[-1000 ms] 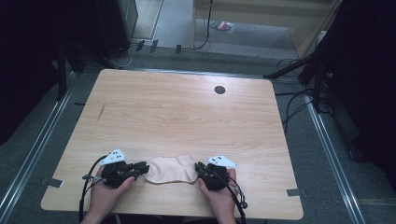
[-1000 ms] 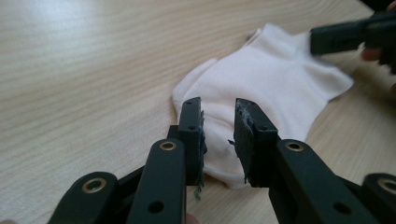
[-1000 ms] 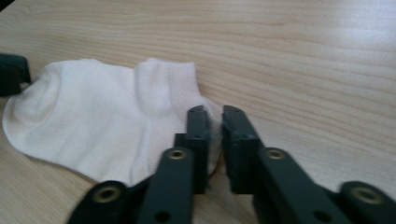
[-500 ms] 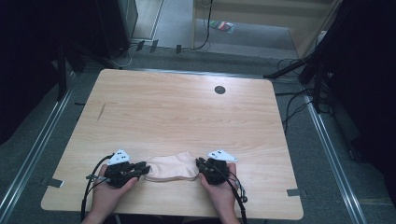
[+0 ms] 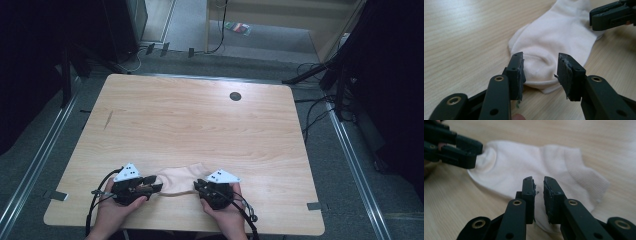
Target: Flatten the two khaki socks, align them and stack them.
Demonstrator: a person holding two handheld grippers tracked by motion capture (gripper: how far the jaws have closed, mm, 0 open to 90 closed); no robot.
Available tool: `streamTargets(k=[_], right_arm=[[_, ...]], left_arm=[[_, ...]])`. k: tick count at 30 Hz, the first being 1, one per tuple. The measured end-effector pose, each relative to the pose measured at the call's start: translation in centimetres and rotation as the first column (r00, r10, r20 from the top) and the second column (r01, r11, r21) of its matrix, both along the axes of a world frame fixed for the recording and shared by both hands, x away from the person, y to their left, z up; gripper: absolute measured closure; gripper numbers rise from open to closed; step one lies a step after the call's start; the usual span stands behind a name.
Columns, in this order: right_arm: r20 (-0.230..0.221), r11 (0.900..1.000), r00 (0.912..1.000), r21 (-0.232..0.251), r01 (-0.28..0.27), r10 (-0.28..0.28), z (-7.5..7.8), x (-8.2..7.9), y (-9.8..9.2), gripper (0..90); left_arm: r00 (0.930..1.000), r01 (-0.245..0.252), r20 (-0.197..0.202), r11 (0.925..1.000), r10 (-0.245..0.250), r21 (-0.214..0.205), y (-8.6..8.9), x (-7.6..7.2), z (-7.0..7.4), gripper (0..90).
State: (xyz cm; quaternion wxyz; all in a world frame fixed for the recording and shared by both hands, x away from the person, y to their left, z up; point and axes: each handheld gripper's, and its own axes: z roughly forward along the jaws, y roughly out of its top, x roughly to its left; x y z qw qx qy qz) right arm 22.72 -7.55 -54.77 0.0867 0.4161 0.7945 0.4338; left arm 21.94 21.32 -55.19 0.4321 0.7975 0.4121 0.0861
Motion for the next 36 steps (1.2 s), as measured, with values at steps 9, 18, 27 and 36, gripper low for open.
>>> streamTargets(k=[9, 18, 27, 36], right_arm=[[-0.015, 0.9999, 0.9999, 0.017, 0.0, 0.0, -0.2, 0.0, -0.6, 72.0], [0.025, 0.99, 0.9961, 0.116, 0.081, -0.084, 1.1, 0.8, -2.6, 75.9], [0.134, 0.9899, 0.9828, 0.08, 0.117, -0.127, 1.5, 1.6, -3.8, 35.0], [0.13, 0.984, 0.9808, 0.123, 0.13, -0.145, 2.2, 2.3, -5.0, 16.7]], left_arm=[[0.9991, 0.035, 0.022, 0.9992, -0.036, 0.021, -0.1, 0.0, -0.3, 44.1], [0.9992, -0.005, 0.04, 0.9927, 0.009, -0.121, 1.4, 0.2, 0.3, 50.6], [0.9908, -0.08, 0.098, 0.9866, 0.094, -0.142, 2.5, 0.3, 0.6, 36.0], [0.9701, -0.172, 0.138, 0.9668, 0.2, -0.189, 4.2, 0.2, 1.4, 14.3]])
